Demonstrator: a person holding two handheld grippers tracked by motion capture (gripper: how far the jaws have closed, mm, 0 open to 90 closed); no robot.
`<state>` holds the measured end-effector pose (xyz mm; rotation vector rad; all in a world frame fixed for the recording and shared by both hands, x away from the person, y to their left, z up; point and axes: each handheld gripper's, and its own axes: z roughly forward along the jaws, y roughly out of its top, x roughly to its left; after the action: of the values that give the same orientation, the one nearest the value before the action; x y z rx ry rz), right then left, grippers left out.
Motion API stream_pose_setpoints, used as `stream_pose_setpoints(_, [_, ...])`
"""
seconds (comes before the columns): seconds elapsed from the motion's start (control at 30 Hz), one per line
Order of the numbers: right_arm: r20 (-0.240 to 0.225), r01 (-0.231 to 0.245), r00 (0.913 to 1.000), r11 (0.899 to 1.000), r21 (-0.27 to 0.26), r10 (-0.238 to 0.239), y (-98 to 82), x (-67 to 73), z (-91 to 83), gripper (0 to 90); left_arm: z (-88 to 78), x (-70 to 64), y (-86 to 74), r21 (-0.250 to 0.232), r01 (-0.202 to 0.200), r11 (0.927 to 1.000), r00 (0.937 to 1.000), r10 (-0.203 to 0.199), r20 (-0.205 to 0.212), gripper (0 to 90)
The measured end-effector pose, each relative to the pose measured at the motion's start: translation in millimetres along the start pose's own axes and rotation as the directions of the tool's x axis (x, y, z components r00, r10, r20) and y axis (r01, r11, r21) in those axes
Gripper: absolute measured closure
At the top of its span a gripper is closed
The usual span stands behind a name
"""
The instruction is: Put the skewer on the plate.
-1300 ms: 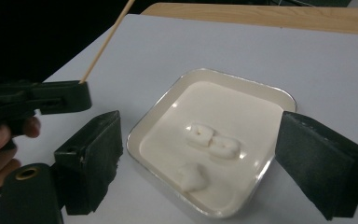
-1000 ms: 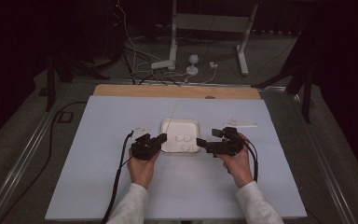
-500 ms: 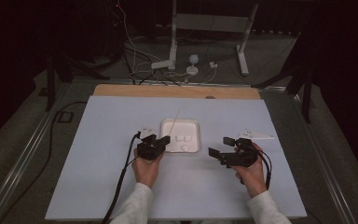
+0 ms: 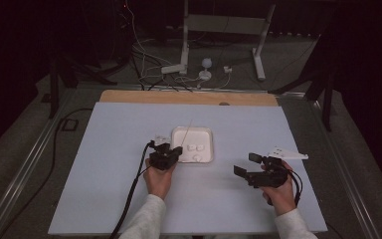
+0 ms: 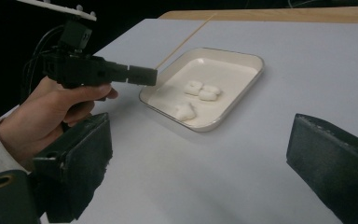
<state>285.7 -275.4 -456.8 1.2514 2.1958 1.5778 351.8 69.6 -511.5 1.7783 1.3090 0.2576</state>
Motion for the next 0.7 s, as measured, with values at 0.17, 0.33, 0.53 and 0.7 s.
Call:
stream_pose_setpoints(0.17, [0.006, -0.010, 0.9999, 1.000, -0.017, 0.010, -0.7, -3.6, -8.4, 6.8, 7.2, -0.4, -1.6, 0.028, 0.018, 0.9994, 0.9991, -0.017, -0.038, 89.3])
stream_pose_setpoints(0.33, [0.010, -0.006, 0.9999, 1.000, -0.025, 0.007, -0.5, -4.0, -11.6, 6.8, 11.9, -0.6, -2.4, 0.045, 0.043, 0.9981, 0.9971, -0.040, -0.065, 88.8])
stream_pose_setpoints(0.53, [0.015, -0.005, 0.9999, 1.000, -0.031, 0.006, -0.3, -4.7, -13.7, 6.7, 15.2, -5.1, -4.4, 0.056, 0.059, 0.9967, 0.9981, -0.058, -0.019, 69.2])
stream_pose_setpoints(0.7, [0.018, -0.006, 0.9998, 0.999, -0.033, 0.007, -0.4, -4.5, -14.3, 6.7, 10.9, -12.3, -3.4, 0.033, 0.040, 0.9987, 0.9979, -0.041, 0.050, 59.5])
